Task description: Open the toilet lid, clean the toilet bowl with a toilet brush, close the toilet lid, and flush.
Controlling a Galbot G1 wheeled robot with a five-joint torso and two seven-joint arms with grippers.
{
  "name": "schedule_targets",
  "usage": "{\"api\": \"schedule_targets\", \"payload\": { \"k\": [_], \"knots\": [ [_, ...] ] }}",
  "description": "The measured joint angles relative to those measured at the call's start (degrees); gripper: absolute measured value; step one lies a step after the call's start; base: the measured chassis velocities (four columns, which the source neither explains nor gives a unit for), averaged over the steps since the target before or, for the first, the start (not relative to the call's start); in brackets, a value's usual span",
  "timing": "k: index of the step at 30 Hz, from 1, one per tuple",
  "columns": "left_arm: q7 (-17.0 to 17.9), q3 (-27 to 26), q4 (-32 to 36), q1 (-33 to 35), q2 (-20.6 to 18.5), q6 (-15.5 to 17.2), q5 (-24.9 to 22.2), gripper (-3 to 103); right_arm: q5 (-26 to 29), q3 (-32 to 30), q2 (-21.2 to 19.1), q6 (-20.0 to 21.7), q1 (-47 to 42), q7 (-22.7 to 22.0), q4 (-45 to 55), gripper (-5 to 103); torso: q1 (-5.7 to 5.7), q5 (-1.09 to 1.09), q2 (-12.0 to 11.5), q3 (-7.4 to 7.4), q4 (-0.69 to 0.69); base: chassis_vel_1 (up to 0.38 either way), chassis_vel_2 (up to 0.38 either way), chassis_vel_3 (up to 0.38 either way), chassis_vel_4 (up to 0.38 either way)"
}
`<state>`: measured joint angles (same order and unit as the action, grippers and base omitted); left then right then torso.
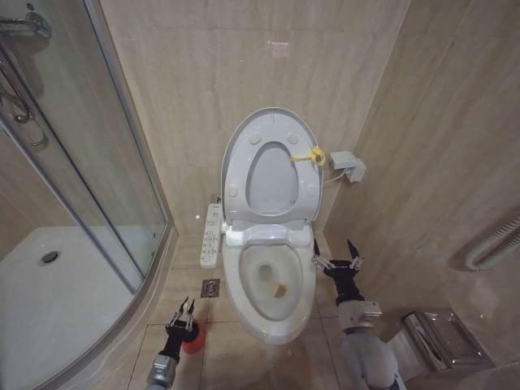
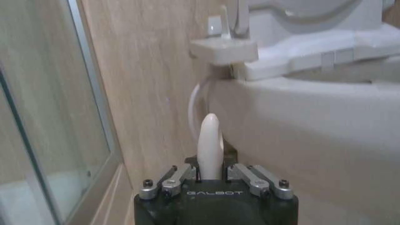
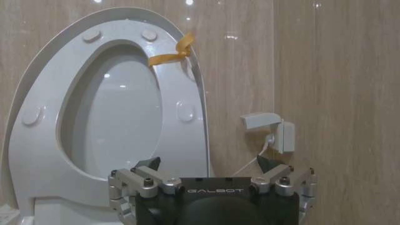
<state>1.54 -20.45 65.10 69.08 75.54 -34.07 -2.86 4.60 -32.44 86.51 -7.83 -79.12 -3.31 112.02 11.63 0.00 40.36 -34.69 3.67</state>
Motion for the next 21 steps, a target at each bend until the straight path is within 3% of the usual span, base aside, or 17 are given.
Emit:
{"api": "schedule_targets", "payload": {
  "k": [10, 15, 18, 21],
  "knots": [
    [0.9, 0.5, 7.6, 3.0, -0.1, 0.5, -1.4, 22, 0.0, 0.0, 0.0, 0.0, 0.0, 0.0, 0.0, 100, 0.0, 0.0, 0.0, 0.0, 0.01, 0.0, 0.0, 0.0, 0.0],
    [0.4, -1.2, 14.4, 7.5, -1.4, 1.6, -5.8, 22, 0.0, 0.0, 0.0, 0.0, 0.0, 0.0, 0.0, 100, 0.0, 0.0, 0.0, 0.0, 0.0, 0.0, 0.0, 0.0, 0.0],
    [0.1, -2.2, 17.0, 9.0, -2.3, 1.4, -5.8, 22, 0.0, 0.0, 0.0, 0.0, 0.0, 0.0, 0.0, 100, 0.0, 0.0, 0.0, 0.0, -0.02, 0.0, 0.0, 0.0, 0.0],
    [0.3, -3.6, 25.0, 12.3, -3.8, 1.3, -5.4, 22, 0.0, 0.0, 0.0, 0.0, 0.0, 0.0, 0.0, 100, 0.0, 0.0, 0.0, 0.0, 0.0, 0.0, 0.0, 0.0, 0.0]
  ]
}}
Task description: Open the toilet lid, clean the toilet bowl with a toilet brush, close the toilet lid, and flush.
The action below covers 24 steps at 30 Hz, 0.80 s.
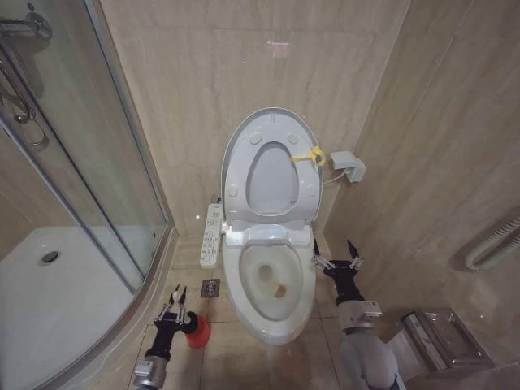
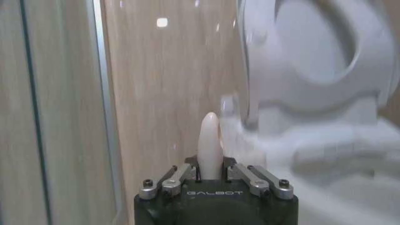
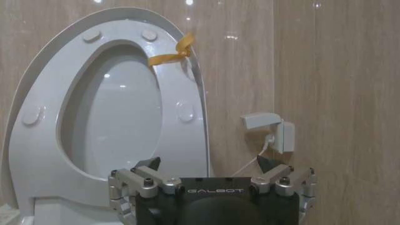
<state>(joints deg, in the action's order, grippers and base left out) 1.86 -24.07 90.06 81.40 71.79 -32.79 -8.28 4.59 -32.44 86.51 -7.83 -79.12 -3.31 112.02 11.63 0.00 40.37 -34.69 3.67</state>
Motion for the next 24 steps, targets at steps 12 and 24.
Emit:
{"api": "schedule_targets", "payload": {
  "k": [12, 24],
  "knots": [
    [1.2, -1.2, 23.0, 10.4, -3.0, 2.3, 0.1, 22, 0.0, 0.0, 0.0, 0.0, 0.0, 0.0, 0.0, 100, 0.0, 0.01, 0.0, 0.0, 0.0, 0.0, 0.0, 0.0, 0.0],
    [1.8, 1.5, 35.4, 13.1, -5.5, 6.7, -1.2, 22, 0.0, 0.0, 0.0, 0.0, 0.0, 0.0, 0.0, 100, 0.0, 0.01, 0.0, 0.0, -0.01, 0.0, 0.0, 0.0, 0.0]
  ]
}}
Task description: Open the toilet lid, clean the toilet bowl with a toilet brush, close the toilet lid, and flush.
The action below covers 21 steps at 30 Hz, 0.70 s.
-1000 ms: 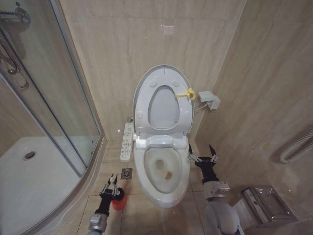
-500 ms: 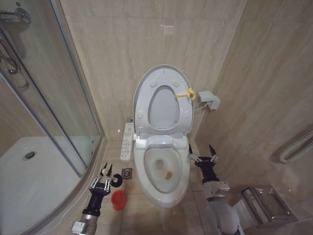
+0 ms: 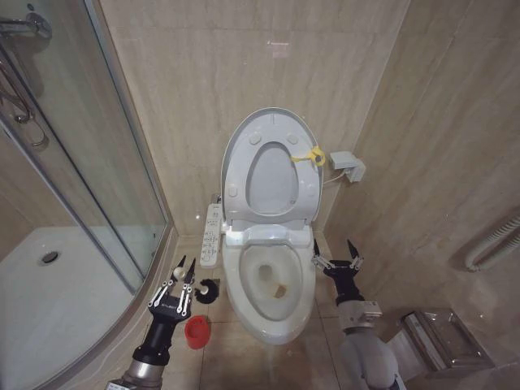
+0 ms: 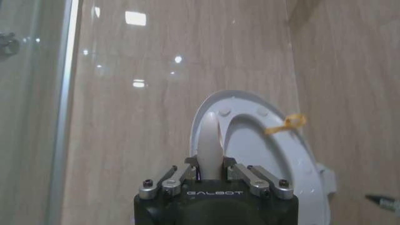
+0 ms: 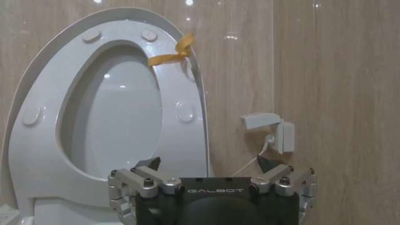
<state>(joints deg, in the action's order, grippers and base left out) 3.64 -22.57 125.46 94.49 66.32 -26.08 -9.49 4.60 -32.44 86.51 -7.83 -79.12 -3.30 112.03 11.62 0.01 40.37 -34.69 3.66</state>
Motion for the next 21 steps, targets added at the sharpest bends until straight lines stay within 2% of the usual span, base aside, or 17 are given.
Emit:
{"api": "schedule_targets", "payload": {
  "k": [4, 7, 10, 13, 15, 17, 21],
  "knots": [
    [-0.1, 2.5, -1.7, -4.9, -1.9, 0.3, -1.0, 22, 0.0, 0.0, 0.0, 0.0, 0.0, 0.0, 0.0, 100, 0.0, -0.01, 0.0, 0.0, 0.01, 0.0, 0.0, 0.0, 0.0],
    [-0.2, 5.2, -4.5, -11.6, -3.8, 1.3, -3.3, 22, 0.0, 0.0, 0.0, 0.0, 0.0, 0.0, 0.0, 100, 0.0, -0.02, 0.0, -0.01, 0.02, 0.0, 0.0, 0.0, 0.0],
    [-0.3, 6.2, -5.4, -14.0, -4.7, 1.8, -4.4, 22, 0.0, 0.0, 0.0, 0.0, 0.0, 0.0, 0.0, 100, 0.01, -0.02, 0.0, -0.01, 0.02, 0.0, 0.0, 0.0, 0.0],
    [-0.4, 11.3, -8.6, -21.6, -7.6, 3.4, -9.0, 22, 0.0, 0.0, 0.0, 0.0, 0.0, 0.0, 0.0, 100, 0.01, -0.01, 0.0, -0.01, 0.01, 0.0, 0.0, 0.0, 0.0],
    [-0.4, 12.8, -9.2, -23.1, -8.1, 3.6, -10.1, 22, 0.0, 0.0, 0.0, 0.0, 0.0, 0.0, 0.0, 100, 0.01, -0.01, 0.0, -0.01, 0.0, 0.0, 0.0, 0.0, 0.0],
    [-0.4, 17.6, -11.0, -27.8, -8.8, 4.1, -12.7, 22, 0.0, 0.0, 0.0, 0.0, 0.0, 0.0, 0.0, 100, 0.01, -0.01, 0.0, -0.01, 0.02, 0.0, 0.0, 0.0, 0.0],
    [-0.4, 22.1, -13.7, -33.2, -8.4, 4.6, -13.8, 22, 0.0, 0.0, 0.0, 0.0, 0.0, 0.0, 0.0, 100, 0.01, 0.0, 0.0, -0.01, 0.01, 0.0, 0.0, 0.0, 0.0]
  ]
}}
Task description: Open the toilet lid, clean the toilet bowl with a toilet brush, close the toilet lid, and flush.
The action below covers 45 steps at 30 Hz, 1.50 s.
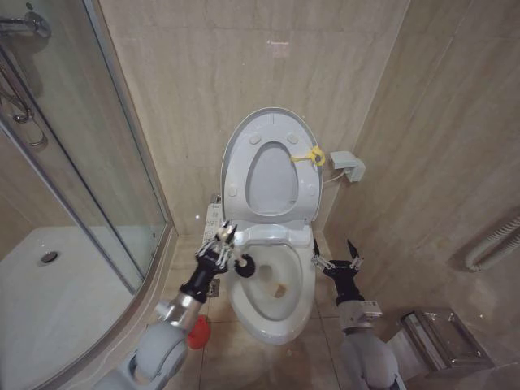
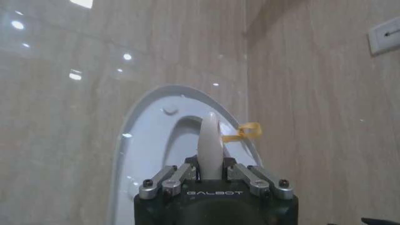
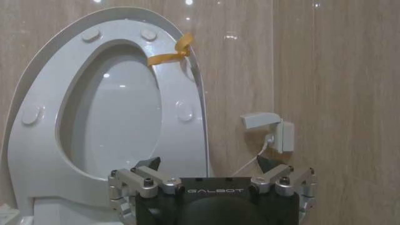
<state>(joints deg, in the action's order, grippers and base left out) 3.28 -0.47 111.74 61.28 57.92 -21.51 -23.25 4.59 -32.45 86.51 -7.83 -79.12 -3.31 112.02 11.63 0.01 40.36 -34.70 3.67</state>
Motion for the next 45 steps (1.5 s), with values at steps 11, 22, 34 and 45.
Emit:
{"api": "schedule_targets", "payload": {
  "k": [11, 22, 34, 45],
  "knots": [
    [-0.6, 9.7, -13.0, -12.0, 2.6, -1.1, -2.1, 22, 0.0, 0.0, 0.0, 0.0, 0.0, 0.0, 0.0, 100, 0.0, 0.0, 0.0, 0.0, -0.01, 0.0, 0.0, 0.0, 0.0],
    [-0.6, 21.3, -32.5, -22.5, 9.9, -3.8, -0.8, 22, 0.0, 0.0, 0.0, 0.0, 0.0, 0.0, 0.0, 100, 0.0, 0.01, 0.0, 0.0, -0.01, 0.0, 0.0, 0.0, 0.0],
    [-1.0, 24.9, -47.5, -26.6, 14.9, -7.7, 1.2, 22, 0.0, 0.0, 0.0, 0.0, 0.0, 0.0, 0.0, 100, 0.0, 0.0, 0.0, 0.0, 0.0, 0.0, 0.0, 0.0, 0.0],
    [-1.0, 24.5, -49.1, -26.2, 16.7, -8.9, 2.8, 22, 0.0, 0.0, 0.0, 0.0, 0.0, 0.0, 0.0, 100, 0.0, 0.0, 0.0, 0.0, -0.01, 0.0, 0.0, 0.0, 0.0]
  ]
}}
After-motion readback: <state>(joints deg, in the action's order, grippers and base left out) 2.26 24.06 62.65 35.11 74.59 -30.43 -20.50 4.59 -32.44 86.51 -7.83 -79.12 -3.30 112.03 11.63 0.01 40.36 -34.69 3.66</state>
